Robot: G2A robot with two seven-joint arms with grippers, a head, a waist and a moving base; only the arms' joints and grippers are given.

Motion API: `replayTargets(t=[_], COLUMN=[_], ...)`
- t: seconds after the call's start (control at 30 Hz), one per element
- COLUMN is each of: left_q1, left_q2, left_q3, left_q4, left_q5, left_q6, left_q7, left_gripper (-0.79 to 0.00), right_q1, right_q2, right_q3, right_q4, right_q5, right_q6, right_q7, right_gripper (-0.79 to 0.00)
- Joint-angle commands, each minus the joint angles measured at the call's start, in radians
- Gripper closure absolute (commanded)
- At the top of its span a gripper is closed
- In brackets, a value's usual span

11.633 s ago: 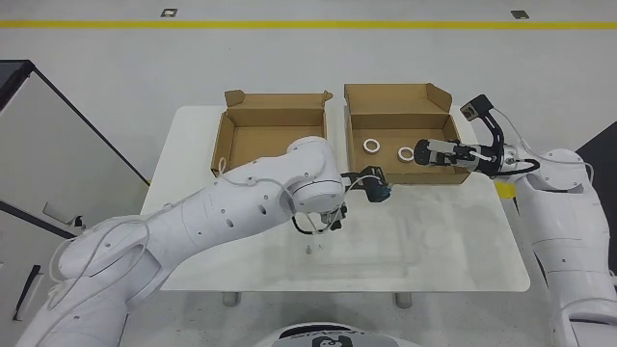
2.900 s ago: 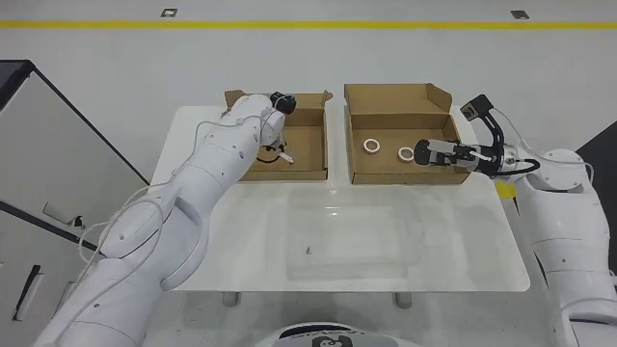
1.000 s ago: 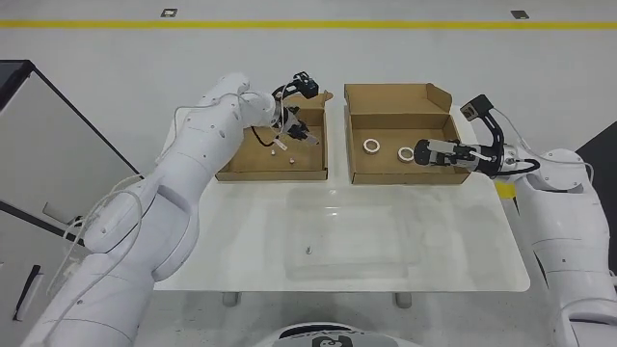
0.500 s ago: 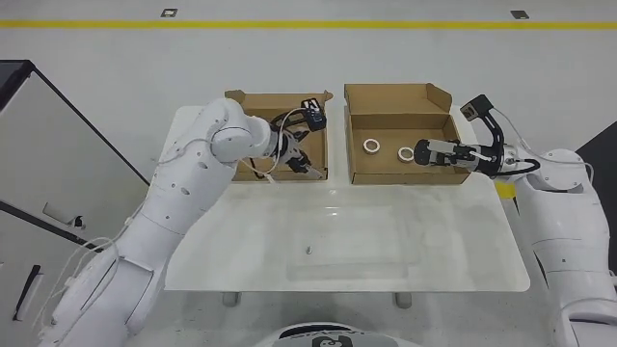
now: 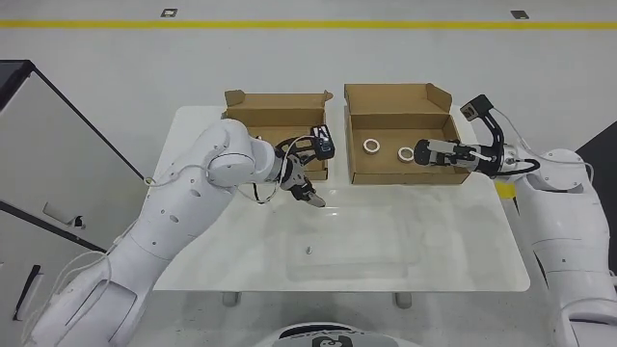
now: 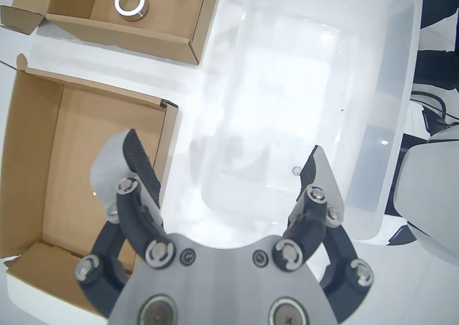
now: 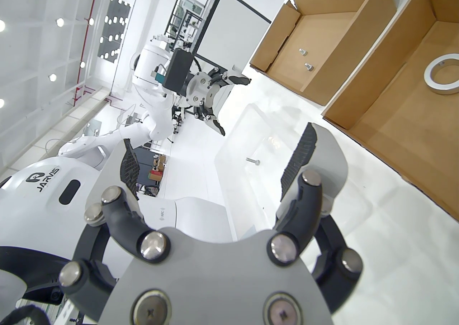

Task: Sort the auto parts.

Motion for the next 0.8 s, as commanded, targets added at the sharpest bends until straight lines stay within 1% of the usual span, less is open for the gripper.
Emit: replayTargets(t=[0.0,0.1,0.17,0.23,0.37,0.4,0.53,0.63,0.77], left_q1=[0.0,0.002,0.007,-0.007,-0.061,-0.084,-0.15,-0.187,-0.21], left_q2=[0.0,0.0,0.0,0.004,0.011,0.013,0.014,0.013,0.004], left_q3=[0.0,0.003,0.039,0.095,0.17,0.199,0.273,0.328,0.383], left_q4=[0.0,-0.002,-0.041,-0.066,-0.111,-0.128,-0.163,-0.164,-0.136], left_q5=[0.0,0.005,0.036,0.072,0.036,0.021,-0.025,0.002,-0.002], left_q6=[0.0,0.001,0.004,0.024,0.105,0.14,0.223,0.279,0.291], left_q7=[0.0,0.0,-0.003,-0.024,-0.105,-0.14,-0.223,-0.279,-0.29], left_gripper=[-0.785,-0.785,-0.785,-0.785,-0.785,-0.785,-0.785,-0.785,-0.785], right_q1=[0.0,0.0,0.0,0.0,0.0,0.0,0.0,0.0,0.0], right_q2=[0.0,0.0,0.0,0.0,0.0,0.0,0.0,0.0,0.0], right_q3=[0.0,0.0,0.0,0.0,0.0,0.0,0.0,0.0,0.0], right_q4=[0.0,0.0,0.0,0.0,0.0,0.0,0.0,0.0,0.0], right_q5=[0.0,0.0,0.0,0.0,0.0,0.0,0.0,0.0,0.0], right_q6=[0.0,0.0,0.0,0.0,0.0,0.0,0.0,0.0,0.0], right_q7=[0.0,0.0,0.0,0.0,0.0,0.0,0.0,0.0,0.0], right_gripper=[-0.785,-0.785,-0.785,-0.785,-0.785,-0.785,-0.785,-0.785,-0.785])
